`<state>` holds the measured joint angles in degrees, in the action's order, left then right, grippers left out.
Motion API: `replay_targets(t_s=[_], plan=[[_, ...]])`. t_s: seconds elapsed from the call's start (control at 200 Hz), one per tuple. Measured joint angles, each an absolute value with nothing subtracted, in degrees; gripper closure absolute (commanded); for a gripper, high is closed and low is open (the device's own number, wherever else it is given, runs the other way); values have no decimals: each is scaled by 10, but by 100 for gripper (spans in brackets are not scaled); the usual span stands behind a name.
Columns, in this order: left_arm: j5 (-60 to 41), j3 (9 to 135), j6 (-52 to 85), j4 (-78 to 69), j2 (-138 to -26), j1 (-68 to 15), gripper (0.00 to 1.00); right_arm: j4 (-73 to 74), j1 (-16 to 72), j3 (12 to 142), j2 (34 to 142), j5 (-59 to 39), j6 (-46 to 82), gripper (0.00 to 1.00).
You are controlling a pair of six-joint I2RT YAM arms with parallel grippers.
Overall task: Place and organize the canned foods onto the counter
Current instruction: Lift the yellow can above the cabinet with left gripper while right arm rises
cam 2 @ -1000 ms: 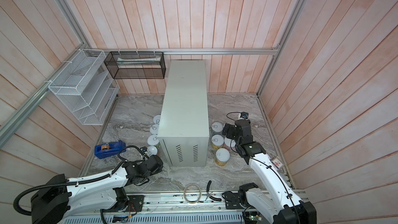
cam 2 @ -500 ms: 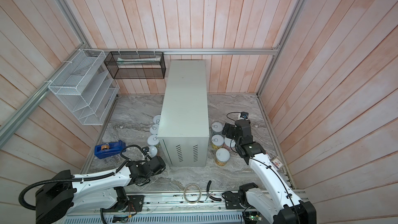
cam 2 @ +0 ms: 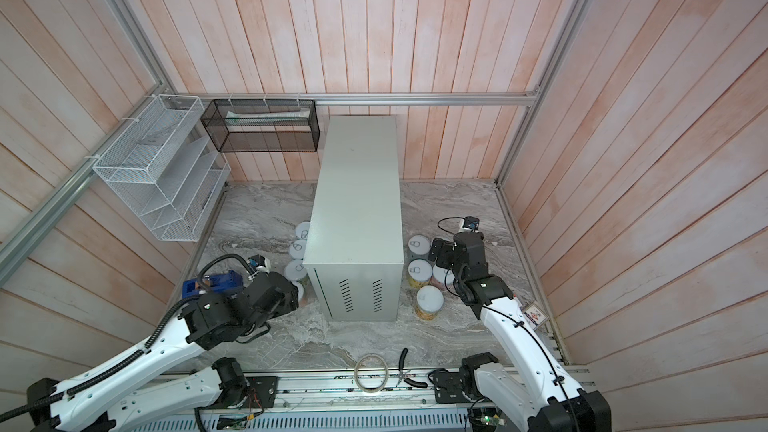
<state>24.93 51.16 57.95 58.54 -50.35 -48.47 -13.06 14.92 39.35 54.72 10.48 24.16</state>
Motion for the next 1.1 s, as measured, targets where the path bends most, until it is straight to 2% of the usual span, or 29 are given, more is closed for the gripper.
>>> replay_targets(t_s=[0.13,0.415,0.655,0.905,1.1], plan=[[256,623,531,632,-519,-439,100,-131,149,394,547,103,243,4],[311,804,374,617,-588,-426,100,-135,149,402,541,104,240,4],[317,1033,251,611,-729,-423,100,-146,149,465,541,104,228,4],[251,1354,177,691,-925,-420,100,-191,149,567,554,104,208,5],[177,1441,151,724,-1020,-420,100,-211,149,658,571,103,199,6]])
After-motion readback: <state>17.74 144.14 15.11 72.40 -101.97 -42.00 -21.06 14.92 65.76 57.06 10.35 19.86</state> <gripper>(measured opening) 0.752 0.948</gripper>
